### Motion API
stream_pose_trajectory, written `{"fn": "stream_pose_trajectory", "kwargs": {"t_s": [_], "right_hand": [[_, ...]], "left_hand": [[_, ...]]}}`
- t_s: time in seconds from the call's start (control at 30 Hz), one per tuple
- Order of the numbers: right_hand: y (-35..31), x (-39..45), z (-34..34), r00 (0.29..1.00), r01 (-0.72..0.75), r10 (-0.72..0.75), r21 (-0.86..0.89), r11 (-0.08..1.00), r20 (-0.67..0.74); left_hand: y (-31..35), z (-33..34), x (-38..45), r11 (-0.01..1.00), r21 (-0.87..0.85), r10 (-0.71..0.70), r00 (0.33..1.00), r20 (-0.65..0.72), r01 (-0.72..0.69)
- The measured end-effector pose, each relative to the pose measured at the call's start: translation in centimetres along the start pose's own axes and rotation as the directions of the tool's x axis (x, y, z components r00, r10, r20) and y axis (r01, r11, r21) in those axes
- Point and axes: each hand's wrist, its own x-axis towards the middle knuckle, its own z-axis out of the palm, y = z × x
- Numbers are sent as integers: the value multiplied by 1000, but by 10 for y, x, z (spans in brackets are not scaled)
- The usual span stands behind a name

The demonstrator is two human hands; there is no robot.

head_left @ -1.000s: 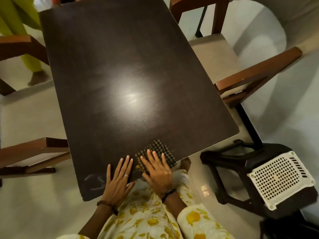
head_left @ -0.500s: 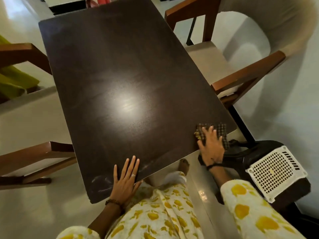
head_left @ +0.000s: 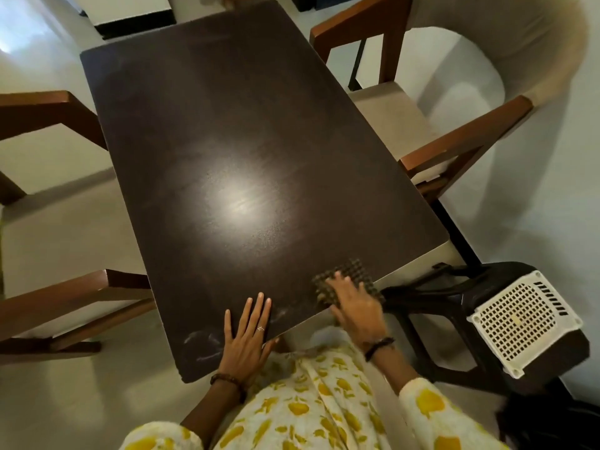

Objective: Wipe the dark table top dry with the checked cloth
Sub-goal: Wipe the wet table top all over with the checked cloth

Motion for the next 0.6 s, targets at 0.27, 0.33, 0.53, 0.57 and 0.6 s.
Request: {"fn": "stream_pose_trajectory", "kwargs": {"t_s": [0.27,0.33,0.53,0.57,0.6], "right_hand": [[48,35,-44,908,-378,381,47,924,-177],[23,35,-37,917,-382,375,-29,924,-137],[-84,5,6,990,-136,137,-254,958,-16],[-103,-3,13,997,-79,75,-310,947,-25],[-120,-10,18,1000,-23,18,-339,941,-17]], "left_hand": [[-9,-4,-18,999,-10,-33,998,-60,32],[-16,-3,-27,997,-22,-69,996,-49,68],[-31,2,-50,973,-15,-231,973,-29,230],[-32,2,-52,971,-12,-238,971,-24,237],[-32,1,-54,970,-19,-242,970,-21,242]]}}
